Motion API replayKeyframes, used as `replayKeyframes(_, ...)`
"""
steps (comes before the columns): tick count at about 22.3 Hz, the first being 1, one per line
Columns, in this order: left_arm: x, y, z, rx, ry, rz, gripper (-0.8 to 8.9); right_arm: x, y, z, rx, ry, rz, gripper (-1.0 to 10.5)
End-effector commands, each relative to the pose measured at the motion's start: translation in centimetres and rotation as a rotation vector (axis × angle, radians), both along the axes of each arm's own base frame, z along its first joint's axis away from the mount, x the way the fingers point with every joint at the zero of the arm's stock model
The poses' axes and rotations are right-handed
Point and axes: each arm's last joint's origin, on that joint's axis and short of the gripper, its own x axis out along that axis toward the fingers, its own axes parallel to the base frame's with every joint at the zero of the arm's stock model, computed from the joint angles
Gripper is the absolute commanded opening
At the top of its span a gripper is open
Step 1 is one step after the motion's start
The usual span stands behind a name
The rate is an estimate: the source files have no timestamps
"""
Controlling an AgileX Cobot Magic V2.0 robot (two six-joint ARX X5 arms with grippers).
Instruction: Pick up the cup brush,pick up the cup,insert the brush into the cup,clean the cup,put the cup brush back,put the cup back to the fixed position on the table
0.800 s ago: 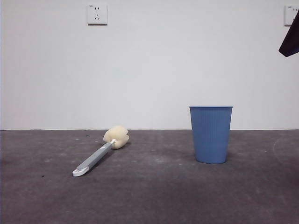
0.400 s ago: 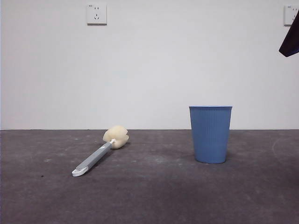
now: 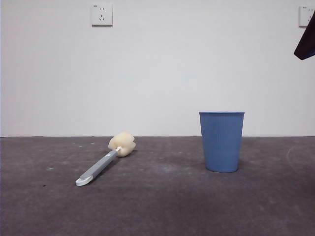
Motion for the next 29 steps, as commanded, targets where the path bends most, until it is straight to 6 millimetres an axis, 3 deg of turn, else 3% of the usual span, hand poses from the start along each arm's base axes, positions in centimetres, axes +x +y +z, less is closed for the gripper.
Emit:
replayKeyframes(1, -0.1, 0.0, -0.8, -0.011, 0.046, 0.001, -0.03, 0.0, 0.0, 0.1, 0.006, -0.004, -0.004, 0.0)
replayKeyframes(7, -0.4, -0.2, -1.9, -0.049, 0.140, -0.056, -0.04, 0.0, 0.0, 0.1, 0.006, -0.004, -0.004, 0.0)
replayKeyframes(13, -0.4, -0.5, -1.9, -0.089, 0.130, -0.162, -0.03, 0.0, 0.0, 0.1, 0.006, -0.004, -0.004, 0.0)
replayKeyframes(29, -0.4, -0.5, -1.9, -0.089, 0.130, -0.160, -0.04, 0.0, 0.0, 0.1, 0.006, -0.004, -0.004, 0.0)
